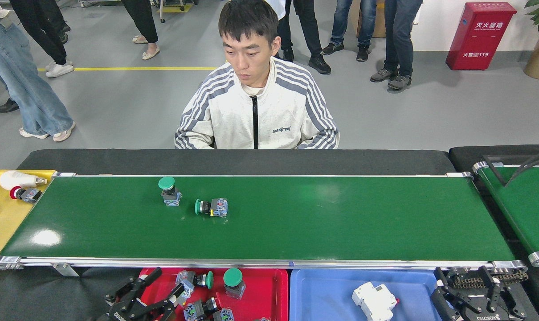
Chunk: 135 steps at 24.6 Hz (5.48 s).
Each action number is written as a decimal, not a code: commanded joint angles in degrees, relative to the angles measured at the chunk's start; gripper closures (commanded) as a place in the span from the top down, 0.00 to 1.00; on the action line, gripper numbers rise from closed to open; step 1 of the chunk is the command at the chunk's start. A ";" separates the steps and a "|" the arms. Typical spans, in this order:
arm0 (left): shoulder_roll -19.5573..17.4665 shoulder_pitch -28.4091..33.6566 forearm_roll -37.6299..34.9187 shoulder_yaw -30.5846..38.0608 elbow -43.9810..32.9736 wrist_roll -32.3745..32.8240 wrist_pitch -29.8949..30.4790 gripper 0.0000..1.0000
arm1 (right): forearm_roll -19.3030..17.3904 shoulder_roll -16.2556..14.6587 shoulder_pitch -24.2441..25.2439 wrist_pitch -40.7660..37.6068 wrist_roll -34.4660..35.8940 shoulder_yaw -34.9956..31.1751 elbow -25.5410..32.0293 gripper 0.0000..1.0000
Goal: Pick switch part from conveyor to tray
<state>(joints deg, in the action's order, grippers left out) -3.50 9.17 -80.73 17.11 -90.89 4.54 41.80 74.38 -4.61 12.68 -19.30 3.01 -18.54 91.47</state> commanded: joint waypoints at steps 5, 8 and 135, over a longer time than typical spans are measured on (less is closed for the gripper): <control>-0.54 -0.73 -5.75 3.37 0.62 -8.85 -24.39 1.00 | -0.37 -0.58 -0.55 -0.65 0.42 -0.36 1.52 1.00; -1.59 -2.31 -6.11 3.28 4.05 -9.29 -24.13 1.00 | -0.55 -0.58 -0.64 -0.48 0.42 -0.36 1.43 1.00; -8.54 0.24 4.35 10.14 2.47 -4.45 -17.72 1.00 | 0.07 1.89 -0.20 9.37 -5.91 -0.01 6.88 0.98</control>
<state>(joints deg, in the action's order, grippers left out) -11.45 9.66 -76.62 26.87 -87.59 0.30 23.98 74.40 -2.78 12.76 -10.65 -1.84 -18.49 97.52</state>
